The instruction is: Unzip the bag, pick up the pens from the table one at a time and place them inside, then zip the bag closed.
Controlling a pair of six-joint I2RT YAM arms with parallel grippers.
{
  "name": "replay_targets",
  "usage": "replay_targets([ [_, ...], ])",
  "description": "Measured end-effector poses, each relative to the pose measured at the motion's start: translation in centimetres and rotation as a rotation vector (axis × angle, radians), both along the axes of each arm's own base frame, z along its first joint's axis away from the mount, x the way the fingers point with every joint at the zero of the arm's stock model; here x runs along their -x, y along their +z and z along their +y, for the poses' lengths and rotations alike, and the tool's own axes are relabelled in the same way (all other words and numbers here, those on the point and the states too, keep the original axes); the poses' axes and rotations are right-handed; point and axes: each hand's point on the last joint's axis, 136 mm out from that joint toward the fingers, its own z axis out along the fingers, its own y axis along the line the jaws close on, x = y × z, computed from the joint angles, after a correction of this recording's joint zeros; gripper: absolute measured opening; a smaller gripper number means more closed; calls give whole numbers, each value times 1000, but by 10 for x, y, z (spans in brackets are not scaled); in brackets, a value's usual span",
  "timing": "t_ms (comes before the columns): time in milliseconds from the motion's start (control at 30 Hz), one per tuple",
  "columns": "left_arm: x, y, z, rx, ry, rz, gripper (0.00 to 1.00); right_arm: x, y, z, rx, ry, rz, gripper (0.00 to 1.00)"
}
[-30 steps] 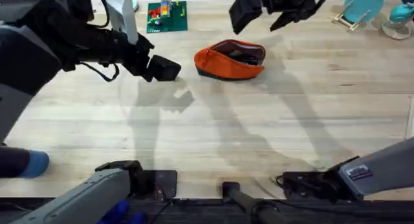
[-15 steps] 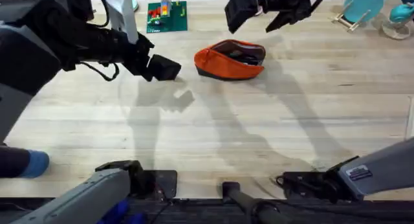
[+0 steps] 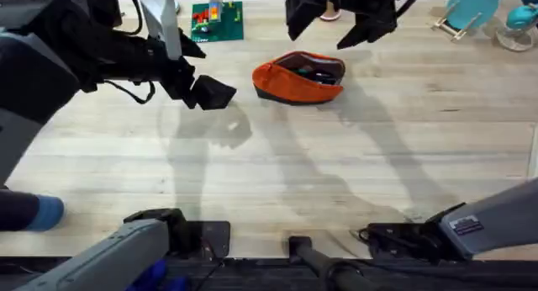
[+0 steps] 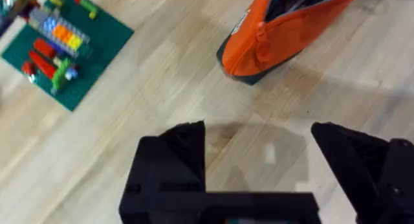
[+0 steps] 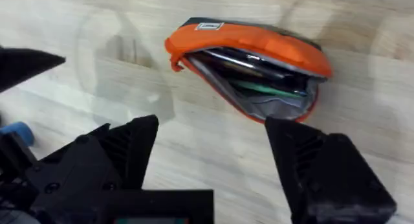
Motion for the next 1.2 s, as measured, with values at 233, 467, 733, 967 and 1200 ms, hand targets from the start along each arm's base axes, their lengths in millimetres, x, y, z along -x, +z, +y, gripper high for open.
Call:
replay_targets([
  [233,1,4,-2,-24,-104,-80,993,12,2,33,-2,40,-23,997],
  [467,-4,5,19,34,-148,-142,993,26,16,62,9,7,-62,997],
  [733,-6,-16,39,97,-187,-141,992,44,29,89,-37,-62,-51,998],
  [967,-7,-35,46,141,-208,-117,993,67,24,102,-19,-145,-9,998],
  [1200,-8,-36,46,142,-226,-134,993,72,25,107,5,-211,-47,998],
])
